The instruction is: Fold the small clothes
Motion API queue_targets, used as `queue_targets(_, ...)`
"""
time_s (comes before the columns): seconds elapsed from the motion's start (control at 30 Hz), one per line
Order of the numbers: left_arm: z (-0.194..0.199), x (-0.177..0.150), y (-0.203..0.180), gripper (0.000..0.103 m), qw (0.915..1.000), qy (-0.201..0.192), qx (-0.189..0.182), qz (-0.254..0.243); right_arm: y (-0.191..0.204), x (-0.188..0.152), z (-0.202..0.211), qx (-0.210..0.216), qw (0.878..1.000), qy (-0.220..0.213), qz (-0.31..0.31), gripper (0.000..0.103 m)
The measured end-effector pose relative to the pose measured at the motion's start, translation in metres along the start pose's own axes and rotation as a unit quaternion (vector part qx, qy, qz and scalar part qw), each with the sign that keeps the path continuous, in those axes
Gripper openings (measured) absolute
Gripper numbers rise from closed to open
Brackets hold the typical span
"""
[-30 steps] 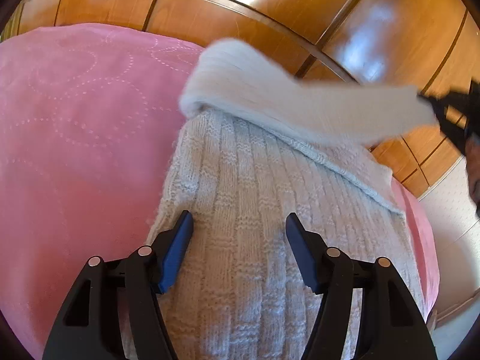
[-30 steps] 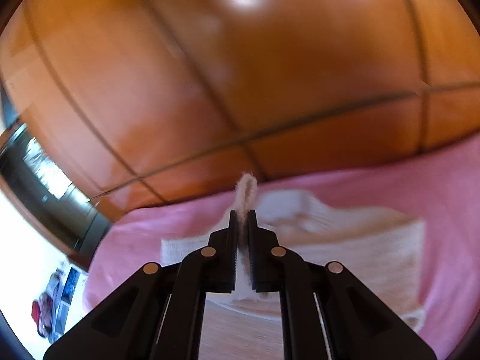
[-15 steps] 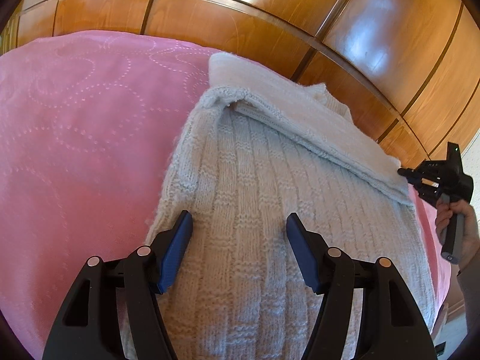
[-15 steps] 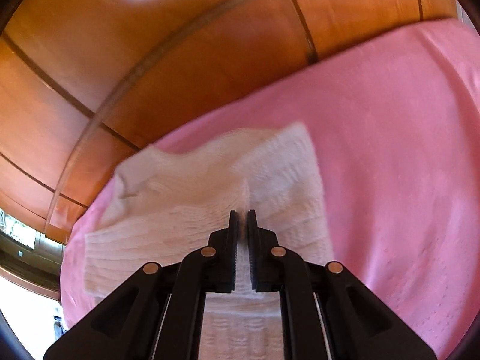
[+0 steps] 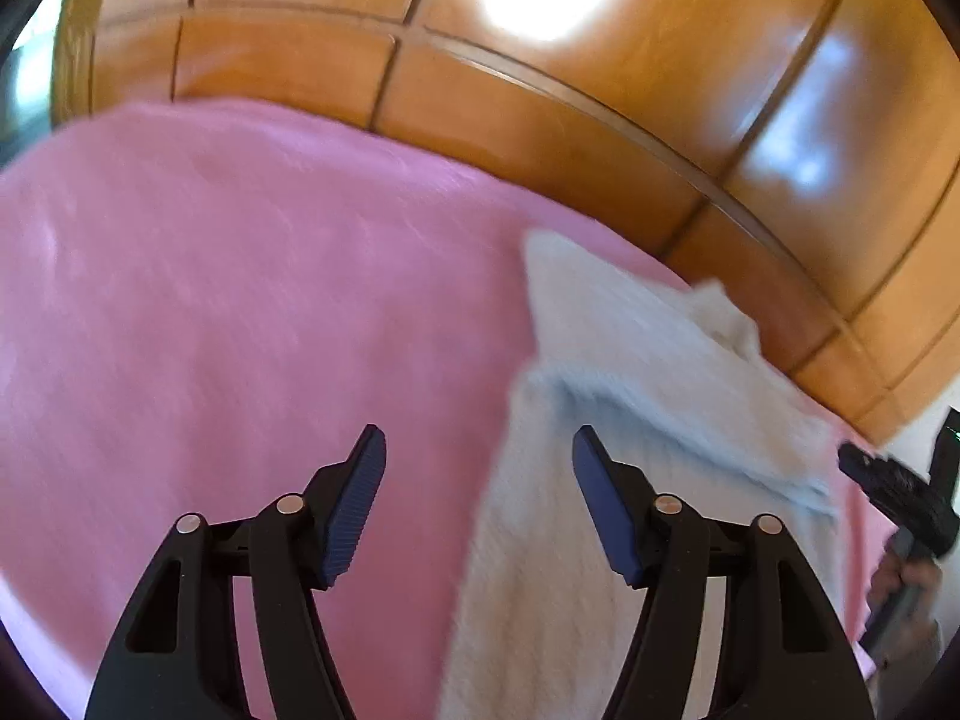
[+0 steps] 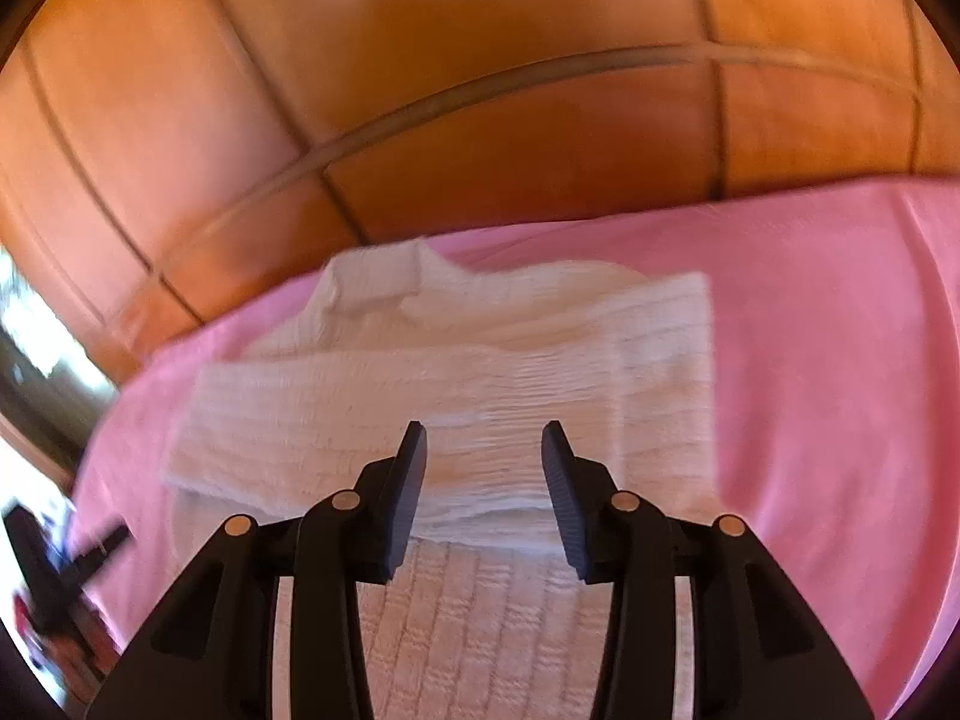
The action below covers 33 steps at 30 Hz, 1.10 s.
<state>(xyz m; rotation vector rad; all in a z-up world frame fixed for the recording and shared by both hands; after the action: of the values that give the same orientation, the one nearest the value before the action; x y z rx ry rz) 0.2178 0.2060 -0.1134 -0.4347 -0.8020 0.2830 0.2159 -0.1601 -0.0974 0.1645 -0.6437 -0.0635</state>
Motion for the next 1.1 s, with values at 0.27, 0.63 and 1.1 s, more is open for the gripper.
queue_targets(0.27, -0.041, 0.042, -0.058, 0.054, 0.9953, -0.009, -0.021, -0.095, -0.004, -0.011, -0.050, -0.053, 0.998, 0.010, 0.015, 0.040)
queue_targets(0.63, -0.113, 0.000, -0.042, 0.043, 0.9923, 0.050, 0.007, -0.113, -0.012, -0.021, -0.054, -0.053, 0.998, -0.031, 0.029, 0.048)
queue_targets(1.1, -0.167, 0.056, -0.043, 0.044, 0.9915, 0.063, 0.046, -0.104, -0.010, -0.021, -0.053, -0.057, 0.997, -0.036, 0.034, 0.049)
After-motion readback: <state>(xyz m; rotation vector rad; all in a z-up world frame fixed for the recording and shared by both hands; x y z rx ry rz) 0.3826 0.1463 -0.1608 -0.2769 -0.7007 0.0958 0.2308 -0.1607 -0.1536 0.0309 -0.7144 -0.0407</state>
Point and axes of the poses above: each gripper's, at about its wrist camera, not at the fingertips, and z roughly against the way its jaws point, y to its left, x to its top, the point moved 7 cm from there along -z, roughly the way its jaws point, and after that the axes turned 9 degrees about -x, right-handed, at the moved point
